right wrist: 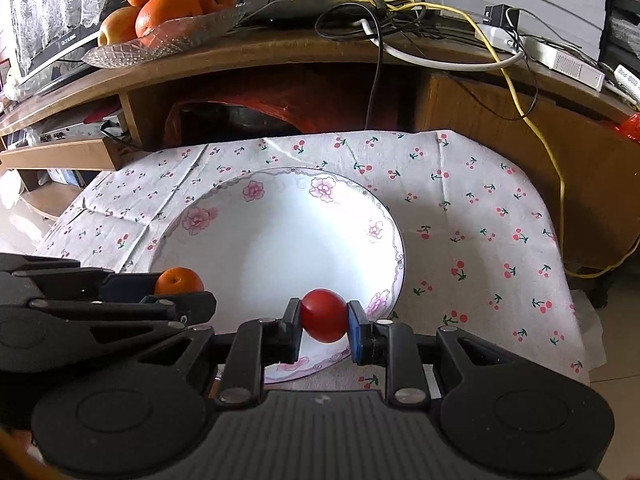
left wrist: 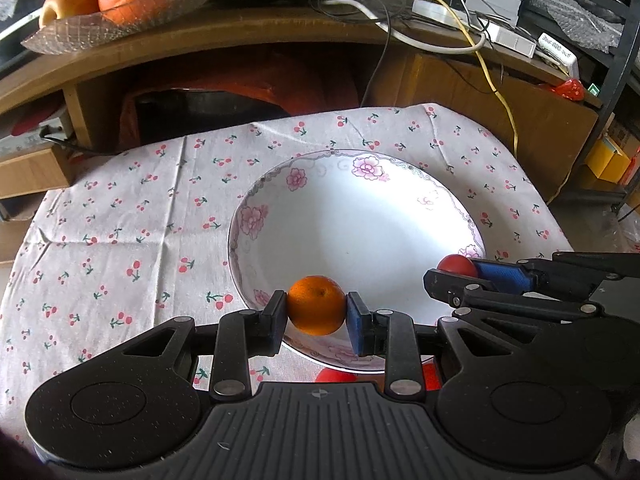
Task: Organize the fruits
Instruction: 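Carry both fruits over the white bowl and open the left gripper, then open the right gripper to drop the red tomato into the bowl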
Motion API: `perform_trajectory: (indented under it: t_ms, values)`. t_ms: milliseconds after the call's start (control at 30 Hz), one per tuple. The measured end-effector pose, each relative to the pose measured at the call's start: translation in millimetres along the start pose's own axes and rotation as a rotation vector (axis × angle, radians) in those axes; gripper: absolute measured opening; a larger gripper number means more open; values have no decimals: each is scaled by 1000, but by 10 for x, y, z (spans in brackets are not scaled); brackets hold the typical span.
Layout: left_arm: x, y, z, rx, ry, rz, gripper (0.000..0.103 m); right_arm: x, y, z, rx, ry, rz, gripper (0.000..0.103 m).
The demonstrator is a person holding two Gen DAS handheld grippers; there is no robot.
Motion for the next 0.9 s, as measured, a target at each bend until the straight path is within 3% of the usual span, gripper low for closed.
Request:
perform_trajectory:
  t_ms: [533,900]
  values:
    - [-5,-5,14,5,-9,-4,41,-15,4,7,-17,4,-14,28]
    - [42,-22,85,-16,-15,19,51,-6,0,19,-18,11,-14,29]
Point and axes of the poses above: each gripper's, at about its wrist camera, not at the fingertips, and z roughly against the way its jaws point, x to its left, y to its underside, the point moved 2 cm from there along -z, roughly the way its jaws point, and after that the axes turned 7 degrees about x, right-handed, at the moved point
